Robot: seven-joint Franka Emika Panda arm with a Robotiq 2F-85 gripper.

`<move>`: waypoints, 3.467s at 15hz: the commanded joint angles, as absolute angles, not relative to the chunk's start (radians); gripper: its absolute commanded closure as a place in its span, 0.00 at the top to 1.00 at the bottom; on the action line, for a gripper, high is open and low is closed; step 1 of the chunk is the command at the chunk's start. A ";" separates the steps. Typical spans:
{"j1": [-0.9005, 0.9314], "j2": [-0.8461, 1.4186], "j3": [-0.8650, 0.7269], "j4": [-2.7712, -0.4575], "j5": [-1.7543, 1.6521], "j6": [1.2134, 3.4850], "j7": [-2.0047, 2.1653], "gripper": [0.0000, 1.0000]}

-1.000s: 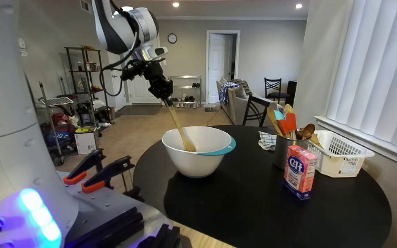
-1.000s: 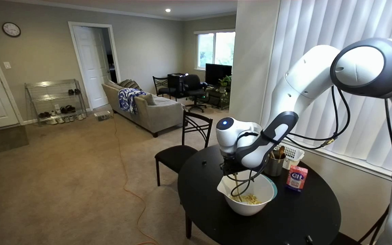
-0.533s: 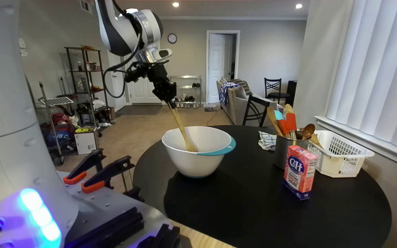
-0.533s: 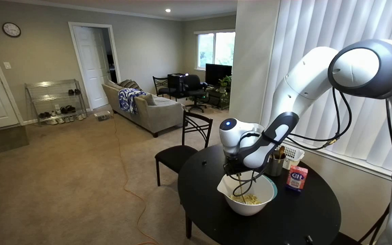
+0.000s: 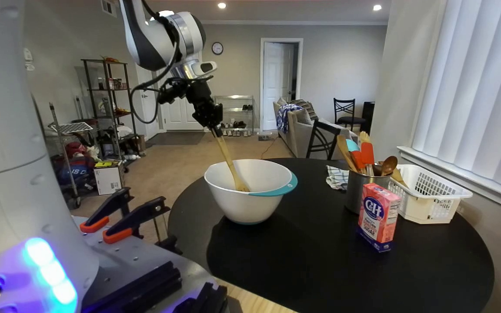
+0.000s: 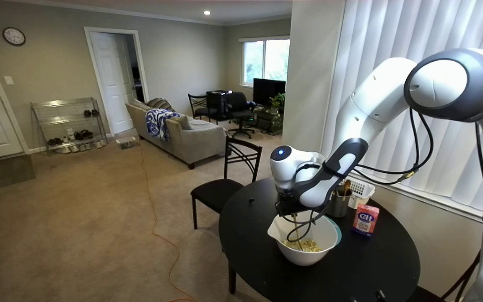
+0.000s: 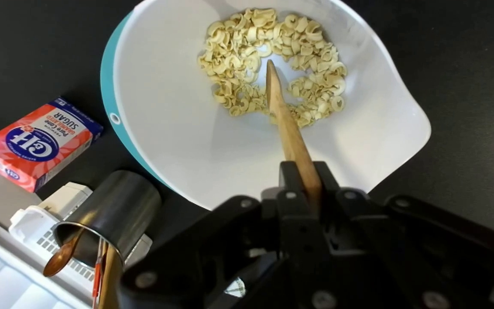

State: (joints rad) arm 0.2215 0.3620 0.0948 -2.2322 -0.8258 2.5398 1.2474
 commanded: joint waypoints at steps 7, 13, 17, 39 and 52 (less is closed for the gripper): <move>0.241 0.417 0.064 -2.075 -0.731 2.463 1.214 0.03; 0.209 0.514 0.048 -1.995 -0.417 2.436 1.138 0.03; 0.213 0.530 0.004 -1.967 -0.286 2.420 1.154 0.03; 0.189 0.530 -0.028 -1.907 -0.042 2.247 1.184 0.03; 0.302 0.533 -0.083 -1.865 -0.248 2.366 1.262 0.03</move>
State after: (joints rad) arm 0.2683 0.5291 -0.0474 -1.8604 -0.1830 2.3572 1.2239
